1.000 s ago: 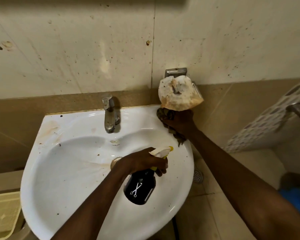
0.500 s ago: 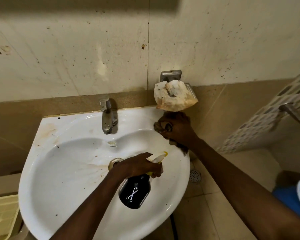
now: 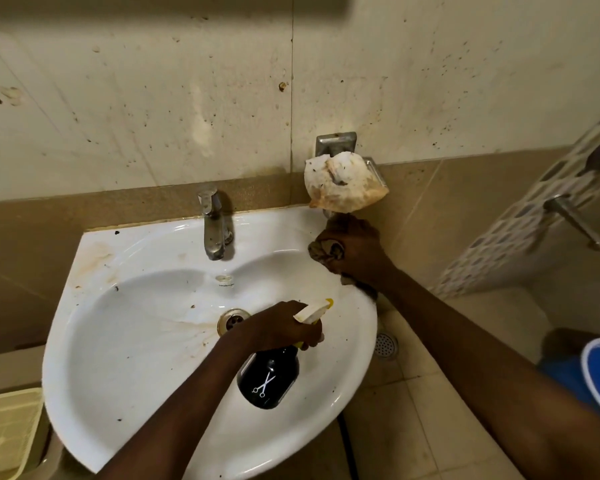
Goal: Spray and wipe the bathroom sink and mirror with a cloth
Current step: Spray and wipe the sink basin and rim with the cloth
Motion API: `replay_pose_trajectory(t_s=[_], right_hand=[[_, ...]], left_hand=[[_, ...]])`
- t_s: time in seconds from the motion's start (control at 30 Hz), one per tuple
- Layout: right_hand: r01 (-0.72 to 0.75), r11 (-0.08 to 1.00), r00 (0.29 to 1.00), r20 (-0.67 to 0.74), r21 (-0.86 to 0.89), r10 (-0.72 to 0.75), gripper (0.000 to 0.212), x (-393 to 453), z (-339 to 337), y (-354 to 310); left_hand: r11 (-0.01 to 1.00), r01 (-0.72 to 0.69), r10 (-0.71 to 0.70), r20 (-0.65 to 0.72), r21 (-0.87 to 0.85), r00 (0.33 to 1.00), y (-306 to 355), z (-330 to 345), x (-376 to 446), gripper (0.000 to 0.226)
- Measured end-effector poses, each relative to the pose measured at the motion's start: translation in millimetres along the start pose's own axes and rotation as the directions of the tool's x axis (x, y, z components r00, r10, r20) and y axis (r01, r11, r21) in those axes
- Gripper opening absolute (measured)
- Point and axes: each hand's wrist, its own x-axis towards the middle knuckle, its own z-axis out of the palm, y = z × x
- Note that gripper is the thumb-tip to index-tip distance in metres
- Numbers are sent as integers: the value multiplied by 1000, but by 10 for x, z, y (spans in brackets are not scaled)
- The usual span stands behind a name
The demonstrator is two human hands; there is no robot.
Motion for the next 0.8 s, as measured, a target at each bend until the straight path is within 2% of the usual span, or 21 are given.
replay_pose_trajectory(t_s=[0.1,0.2,0.27,0.4,0.47,0.53,0.6,0.67,0.8], right_hand=[[11,1000,1000,-9,-30,-12,51,31,-2,-104],[124,992,992,-22,1,-124,42,-332,38,60],[111,994,994,-3,-4,-111,41,-519,79,133],[111,990,991,-63,-89,-117,47,-195,22,-101],[95,983,987,-113,-156,-113,50,42,-44,-189],[84,974,991,-89,-212,-104,54,152,-80,-214],[96,977,992,-64,-188,-110,50,117,-59,-128],[81,993,993,-78,-82,-88,44,-88,3,-49],[57,996,993,-102,-62,-63,42,-430,112,-18]], left_hand=[[1000,26,-26,-11,16,1000,-53,-80,-22,26],[999,44,-45,-66,-12,997,-35,-121,-9,29],[998,64,-64,-68,-6,996,-20,-125,-8,30],[996,85,-81,-77,41,994,-49,-43,-51,13],[996,80,-77,-70,46,995,-18,-25,-46,14],[995,60,-54,-74,76,996,19,-17,-15,21],[993,67,-55,-118,95,991,54,7,-1,24],[993,68,-54,-148,95,988,39,19,-11,29],[995,92,-89,-89,33,992,20,-38,-98,36]])
